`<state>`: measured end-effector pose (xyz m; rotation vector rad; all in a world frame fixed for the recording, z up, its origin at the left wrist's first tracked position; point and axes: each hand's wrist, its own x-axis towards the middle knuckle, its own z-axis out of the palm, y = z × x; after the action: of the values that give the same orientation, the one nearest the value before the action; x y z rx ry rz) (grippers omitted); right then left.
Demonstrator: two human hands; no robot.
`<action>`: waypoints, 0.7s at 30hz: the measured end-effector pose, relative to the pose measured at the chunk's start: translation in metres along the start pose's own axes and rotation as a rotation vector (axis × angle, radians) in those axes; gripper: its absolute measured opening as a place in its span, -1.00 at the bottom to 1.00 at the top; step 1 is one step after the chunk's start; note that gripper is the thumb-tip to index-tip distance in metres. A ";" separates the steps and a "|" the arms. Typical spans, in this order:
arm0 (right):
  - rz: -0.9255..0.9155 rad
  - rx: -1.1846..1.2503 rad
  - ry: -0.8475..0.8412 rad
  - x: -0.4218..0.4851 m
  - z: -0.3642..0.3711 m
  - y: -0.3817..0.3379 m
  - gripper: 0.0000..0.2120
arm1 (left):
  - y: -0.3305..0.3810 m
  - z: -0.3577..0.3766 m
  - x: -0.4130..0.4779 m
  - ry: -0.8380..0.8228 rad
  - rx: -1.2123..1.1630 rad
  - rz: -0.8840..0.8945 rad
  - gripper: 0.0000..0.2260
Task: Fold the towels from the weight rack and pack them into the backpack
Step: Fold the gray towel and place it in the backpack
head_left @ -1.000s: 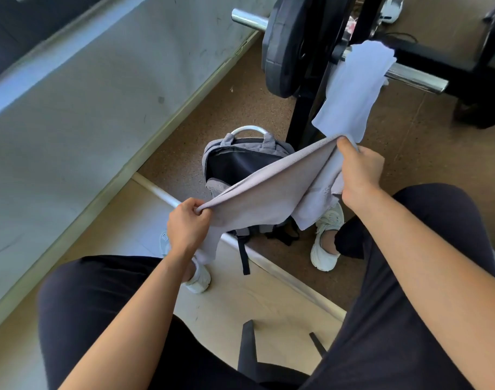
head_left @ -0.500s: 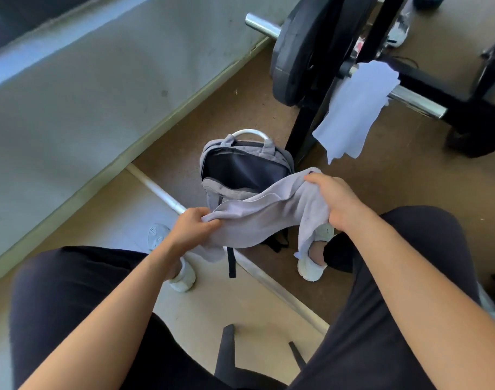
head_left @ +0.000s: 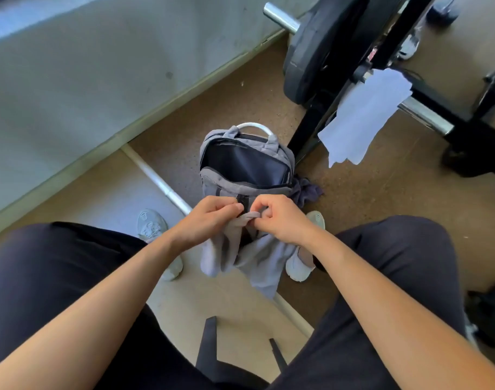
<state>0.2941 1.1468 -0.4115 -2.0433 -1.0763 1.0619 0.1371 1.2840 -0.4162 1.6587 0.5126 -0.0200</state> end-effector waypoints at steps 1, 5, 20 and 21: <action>0.006 -0.004 0.023 0.001 -0.001 0.001 -0.90 | -0.003 -0.003 0.001 0.012 0.032 -0.005 -0.66; -0.033 -0.047 0.079 0.003 -0.006 0.002 -0.91 | -0.015 -0.015 0.007 -0.034 0.225 -0.055 -0.87; 0.159 0.010 0.195 0.008 -0.022 0.012 -0.78 | -0.022 -0.022 0.017 0.057 0.558 -0.044 -0.85; 0.183 0.030 0.181 0.009 -0.023 0.014 -0.77 | -0.022 -0.023 0.017 0.088 0.506 -0.043 -0.81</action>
<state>0.3219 1.1443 -0.4143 -2.1984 -0.7897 0.9519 0.1385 1.3128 -0.4381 2.1493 0.6461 -0.1173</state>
